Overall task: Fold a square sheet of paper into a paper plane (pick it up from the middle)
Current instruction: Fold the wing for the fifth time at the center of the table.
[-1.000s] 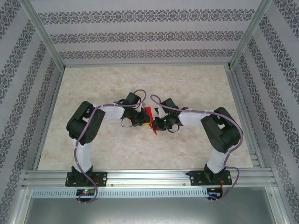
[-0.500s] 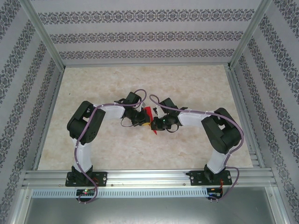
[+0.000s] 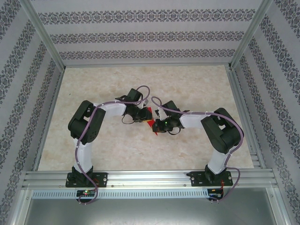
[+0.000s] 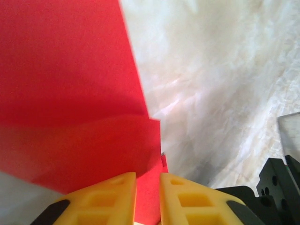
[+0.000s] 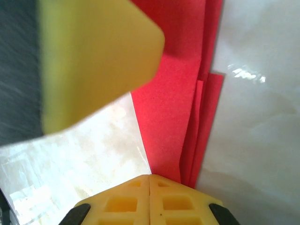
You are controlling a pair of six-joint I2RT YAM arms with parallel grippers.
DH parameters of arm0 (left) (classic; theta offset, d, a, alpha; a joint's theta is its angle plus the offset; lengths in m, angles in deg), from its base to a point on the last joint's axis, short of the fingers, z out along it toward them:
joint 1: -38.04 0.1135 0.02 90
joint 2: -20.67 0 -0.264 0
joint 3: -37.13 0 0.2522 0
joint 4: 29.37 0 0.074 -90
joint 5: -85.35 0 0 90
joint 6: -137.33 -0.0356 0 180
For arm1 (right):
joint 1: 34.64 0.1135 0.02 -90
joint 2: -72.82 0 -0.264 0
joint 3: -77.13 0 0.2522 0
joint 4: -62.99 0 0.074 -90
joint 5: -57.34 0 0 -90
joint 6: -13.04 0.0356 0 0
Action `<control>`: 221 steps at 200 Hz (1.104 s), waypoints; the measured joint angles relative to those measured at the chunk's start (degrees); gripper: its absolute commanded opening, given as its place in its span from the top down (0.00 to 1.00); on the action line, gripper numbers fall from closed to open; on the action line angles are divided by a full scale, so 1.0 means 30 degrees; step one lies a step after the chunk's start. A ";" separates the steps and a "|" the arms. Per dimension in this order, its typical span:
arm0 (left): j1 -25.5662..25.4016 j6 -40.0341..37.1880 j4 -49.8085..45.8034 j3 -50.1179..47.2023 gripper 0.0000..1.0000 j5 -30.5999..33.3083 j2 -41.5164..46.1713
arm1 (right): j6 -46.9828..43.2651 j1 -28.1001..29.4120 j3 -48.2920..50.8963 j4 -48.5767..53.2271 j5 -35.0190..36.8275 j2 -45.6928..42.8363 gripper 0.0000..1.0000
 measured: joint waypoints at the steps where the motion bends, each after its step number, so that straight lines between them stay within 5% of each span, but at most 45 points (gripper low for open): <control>1: 0.0000 -0.0073 0.0000 0.0022 0.75 0.0000 0.0000 | -0.0007 0.0000 0.0000 0.0000 -0.0007 0.0000 0.94; 82: 0.0998 -0.2630 0.0109 0.0284 0.73 0.0095 -0.0546 | -0.0007 -0.0087 0.0015 0.0000 -0.0117 0.0000 0.94; 221: 0.1494 -0.3410 -0.1013 0.2419 0.73 -0.1049 -0.2025 | 0.0007 -0.0379 0.0517 -0.0787 -0.0262 -0.0095 0.94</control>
